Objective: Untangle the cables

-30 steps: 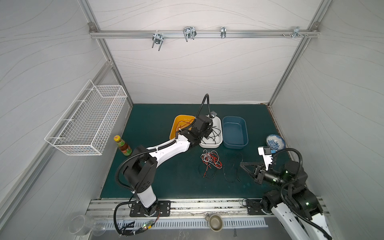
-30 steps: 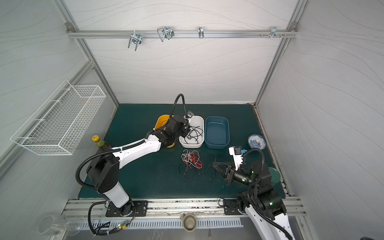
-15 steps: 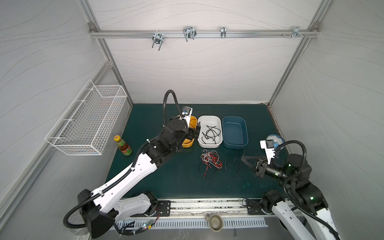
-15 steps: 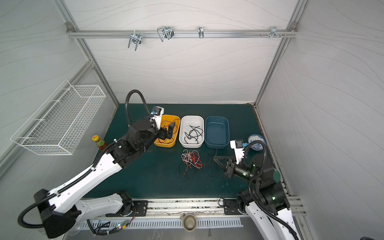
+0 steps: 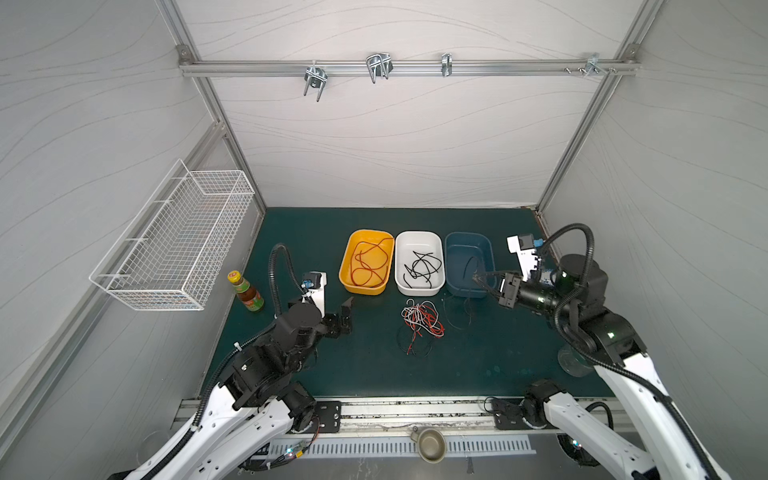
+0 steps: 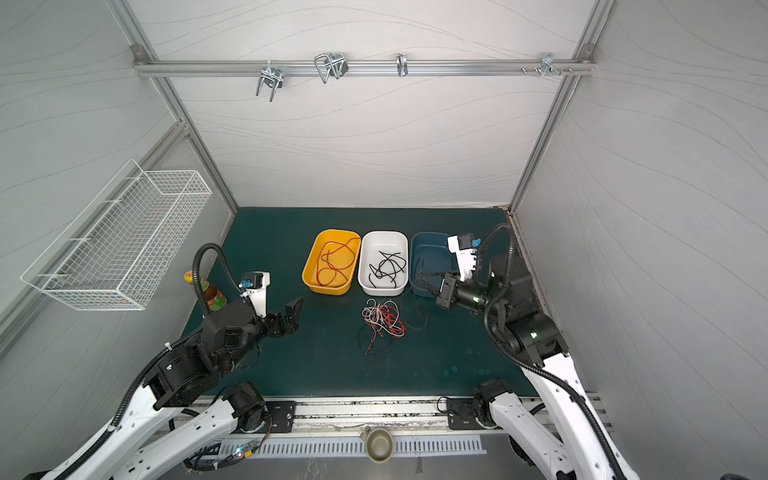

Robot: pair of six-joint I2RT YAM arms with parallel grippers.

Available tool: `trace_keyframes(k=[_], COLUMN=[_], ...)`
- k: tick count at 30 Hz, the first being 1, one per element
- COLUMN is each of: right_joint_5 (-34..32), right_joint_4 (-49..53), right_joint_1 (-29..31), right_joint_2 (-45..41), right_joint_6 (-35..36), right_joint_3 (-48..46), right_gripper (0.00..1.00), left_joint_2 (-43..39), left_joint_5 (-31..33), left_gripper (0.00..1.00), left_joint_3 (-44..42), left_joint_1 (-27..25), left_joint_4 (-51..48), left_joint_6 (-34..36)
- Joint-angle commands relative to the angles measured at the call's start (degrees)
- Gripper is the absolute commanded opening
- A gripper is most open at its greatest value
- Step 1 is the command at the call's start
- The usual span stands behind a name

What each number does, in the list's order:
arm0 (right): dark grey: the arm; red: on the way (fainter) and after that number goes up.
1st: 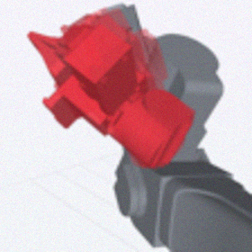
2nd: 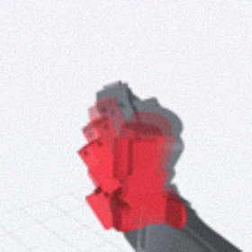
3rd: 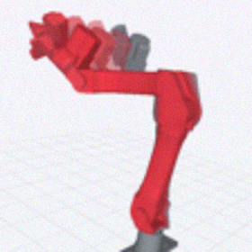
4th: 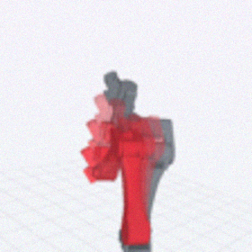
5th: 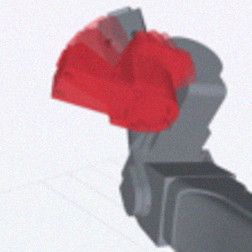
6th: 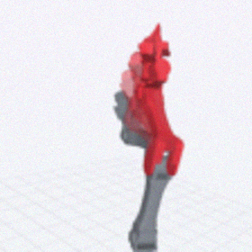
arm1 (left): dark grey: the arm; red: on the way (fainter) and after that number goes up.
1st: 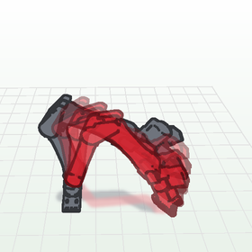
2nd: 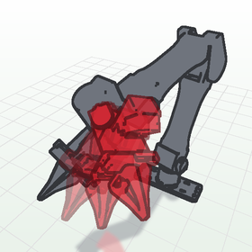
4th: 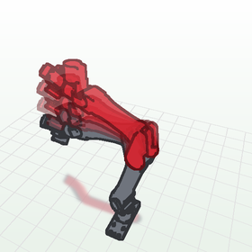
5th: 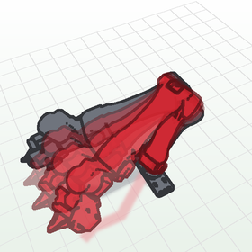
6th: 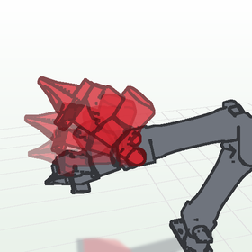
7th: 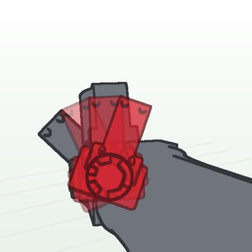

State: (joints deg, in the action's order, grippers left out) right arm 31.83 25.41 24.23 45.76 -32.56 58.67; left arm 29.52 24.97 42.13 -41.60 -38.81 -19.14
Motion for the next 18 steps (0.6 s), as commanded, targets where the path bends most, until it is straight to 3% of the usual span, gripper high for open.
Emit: trace_keyframes(k=[1, 10, 18], right_joint_5=[-2.9, -5.2, -5.0], right_joint_4=[-4.7, -5.1, -3.6], right_joint_1=[2.2, 5.7, 5.8], right_joint_2=[5.8, 27.9, 42.3], right_joint_6=[0.5, 4.7, 8.5], right_joint_3=[4.8, 22.8, 33.6], right_gripper=[0.00, 0.00, 0.00], left_joint_2=[-0.3, 2.9, -2.0], left_joint_5=[1.5, -2.6, -1.4], left_gripper=[1.00, 1.00, 1.00], left_joint_3=[-1.7, -3.4, -5.4], left_joint_1=[0.2, 0.1, 0.1], left_joint_4=[-0.5, 1.7, 2.7], left_joint_6=[-1.6, -1.0, -0.5])
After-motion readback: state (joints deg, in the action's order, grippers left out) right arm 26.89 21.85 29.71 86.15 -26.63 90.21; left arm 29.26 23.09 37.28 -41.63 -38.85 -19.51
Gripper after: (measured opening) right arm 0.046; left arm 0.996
